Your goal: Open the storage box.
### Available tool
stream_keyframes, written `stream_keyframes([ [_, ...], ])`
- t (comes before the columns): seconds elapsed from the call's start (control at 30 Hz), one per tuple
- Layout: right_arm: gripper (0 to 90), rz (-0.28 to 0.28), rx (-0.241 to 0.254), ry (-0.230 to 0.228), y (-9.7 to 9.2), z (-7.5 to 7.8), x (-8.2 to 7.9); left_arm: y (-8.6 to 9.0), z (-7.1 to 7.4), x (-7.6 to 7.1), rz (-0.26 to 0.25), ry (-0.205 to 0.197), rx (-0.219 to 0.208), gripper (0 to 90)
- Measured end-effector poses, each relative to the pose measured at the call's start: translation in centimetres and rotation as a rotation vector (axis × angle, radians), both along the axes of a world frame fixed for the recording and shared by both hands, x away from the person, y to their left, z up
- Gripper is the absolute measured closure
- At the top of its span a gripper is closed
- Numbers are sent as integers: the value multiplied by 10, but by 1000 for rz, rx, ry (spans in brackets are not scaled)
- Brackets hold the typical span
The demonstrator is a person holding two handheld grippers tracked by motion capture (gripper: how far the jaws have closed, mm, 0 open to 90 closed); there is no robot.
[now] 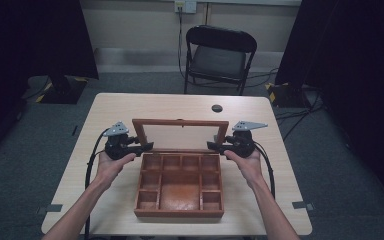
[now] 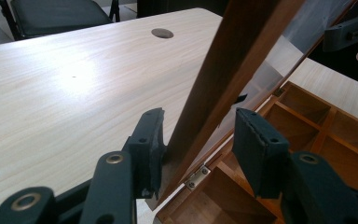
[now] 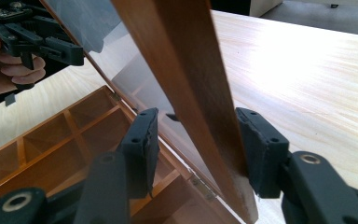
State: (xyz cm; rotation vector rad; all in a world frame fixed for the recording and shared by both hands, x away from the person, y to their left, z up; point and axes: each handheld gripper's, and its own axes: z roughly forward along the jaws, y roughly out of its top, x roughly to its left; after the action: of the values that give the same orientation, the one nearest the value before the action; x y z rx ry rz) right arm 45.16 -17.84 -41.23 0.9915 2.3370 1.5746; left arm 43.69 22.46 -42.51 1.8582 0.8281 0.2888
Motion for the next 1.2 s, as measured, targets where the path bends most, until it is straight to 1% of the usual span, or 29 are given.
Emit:
stream_keyframes([
  [0.17,526,-7,3,0,-1,-1,3,-1,-2,2,10,-1,-2,526],
  [0.3,530,-11,9,0,-1,-2,4,-2,-4,4,14,7,2,531],
  [0.33,532,-11,10,0,-1,-3,5,-3,-6,5,14,12,15,532],
  [0.4,532,-12,11,1,-1,-3,6,-3,-6,6,14,12,16,536],
  [0.5,517,-14,10,3,-1,-4,7,-3,-7,7,21,14,10,538],
  [0.57,470,-10,7,14,0,-7,9,-3,-8,8,27,13,8,545],
  [0.63,465,-11,3,16,1,-9,10,-3,-9,9,30,14,3,550],
  [0.73,480,-13,-17,25,2,-14,13,-3,-9,10,34,13,2,555],
  [0.77,480,-14,-14,25,3,-15,14,-3,-9,11,36,10,6,556],
  [0.8,485,-19,-12,24,3,-16,14,-3,-10,11,42,15,2,557],
  [0.97,525,-28,-2,27,2,-17,16,-3,-10,12,40,15,5,560],
  [1.2,528,-48,9,28,3,-19,18,-3,-11,14,50,16,3,562],
])
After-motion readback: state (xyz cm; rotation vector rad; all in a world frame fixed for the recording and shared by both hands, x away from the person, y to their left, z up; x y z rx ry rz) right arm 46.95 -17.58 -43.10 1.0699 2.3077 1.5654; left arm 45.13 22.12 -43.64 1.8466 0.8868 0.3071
